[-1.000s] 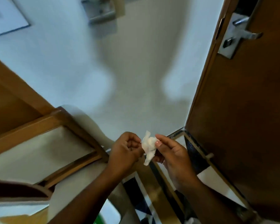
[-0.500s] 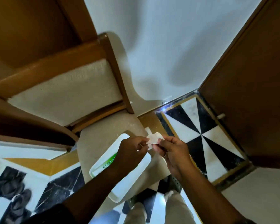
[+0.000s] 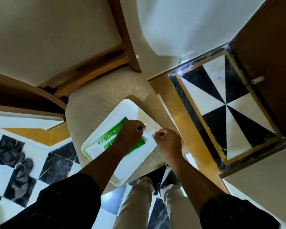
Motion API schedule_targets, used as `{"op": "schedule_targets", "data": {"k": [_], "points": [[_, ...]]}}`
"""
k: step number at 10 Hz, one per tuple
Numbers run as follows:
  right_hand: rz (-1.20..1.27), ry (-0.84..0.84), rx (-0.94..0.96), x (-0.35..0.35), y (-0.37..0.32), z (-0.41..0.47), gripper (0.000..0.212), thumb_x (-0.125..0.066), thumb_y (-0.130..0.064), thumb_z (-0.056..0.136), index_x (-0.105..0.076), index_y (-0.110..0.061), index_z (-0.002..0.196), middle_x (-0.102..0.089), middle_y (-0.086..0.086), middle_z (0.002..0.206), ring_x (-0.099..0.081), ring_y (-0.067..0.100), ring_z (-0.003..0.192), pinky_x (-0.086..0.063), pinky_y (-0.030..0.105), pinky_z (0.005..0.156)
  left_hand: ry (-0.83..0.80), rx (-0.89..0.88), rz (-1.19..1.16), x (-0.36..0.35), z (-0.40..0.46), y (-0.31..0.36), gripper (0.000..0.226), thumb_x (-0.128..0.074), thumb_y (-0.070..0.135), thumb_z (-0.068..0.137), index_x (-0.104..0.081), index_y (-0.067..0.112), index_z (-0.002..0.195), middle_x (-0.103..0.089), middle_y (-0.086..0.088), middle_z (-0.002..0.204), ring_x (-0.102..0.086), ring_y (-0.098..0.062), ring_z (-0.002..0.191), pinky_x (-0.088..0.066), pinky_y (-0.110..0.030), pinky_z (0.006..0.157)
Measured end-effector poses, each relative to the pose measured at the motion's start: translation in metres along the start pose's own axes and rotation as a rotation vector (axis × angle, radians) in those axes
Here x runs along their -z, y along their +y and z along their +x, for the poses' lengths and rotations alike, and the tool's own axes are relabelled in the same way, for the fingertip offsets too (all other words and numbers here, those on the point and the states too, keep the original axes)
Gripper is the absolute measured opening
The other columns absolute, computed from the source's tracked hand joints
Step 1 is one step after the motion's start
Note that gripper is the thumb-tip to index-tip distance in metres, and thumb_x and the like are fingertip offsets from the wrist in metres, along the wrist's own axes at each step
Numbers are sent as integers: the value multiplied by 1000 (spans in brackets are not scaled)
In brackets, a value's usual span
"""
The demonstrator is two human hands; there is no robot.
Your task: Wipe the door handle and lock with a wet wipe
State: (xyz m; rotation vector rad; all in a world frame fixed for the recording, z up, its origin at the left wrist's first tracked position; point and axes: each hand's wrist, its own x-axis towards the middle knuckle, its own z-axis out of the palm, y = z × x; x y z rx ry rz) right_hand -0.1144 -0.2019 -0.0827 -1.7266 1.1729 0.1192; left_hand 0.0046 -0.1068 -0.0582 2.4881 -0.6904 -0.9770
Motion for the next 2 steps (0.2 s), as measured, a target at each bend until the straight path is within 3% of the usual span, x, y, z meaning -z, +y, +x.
{"op": "schedule_targets", "data": {"k": [1,2], "points": [[-188,-23,81,-10,14,1,18,-65,-27,86,-74,-14,94,-73,6,98,-67,19,84,-57,33,75,-9,-2,55,-13,3,-13,23,-59,12,90,-71,8,109,-73,-14,112,-67,-27,101,-48,-36,100],[-107,-15,79,-7,19,-2,21,-65,-26,88,-70,-14,106,-67,7,107,-65,18,89,-56,36,81,37,33,61,-15,3,-15,34,-56,10,89,-65,8,121,-69,-15,122,-64,-30,112,-44,-37,105]]}}
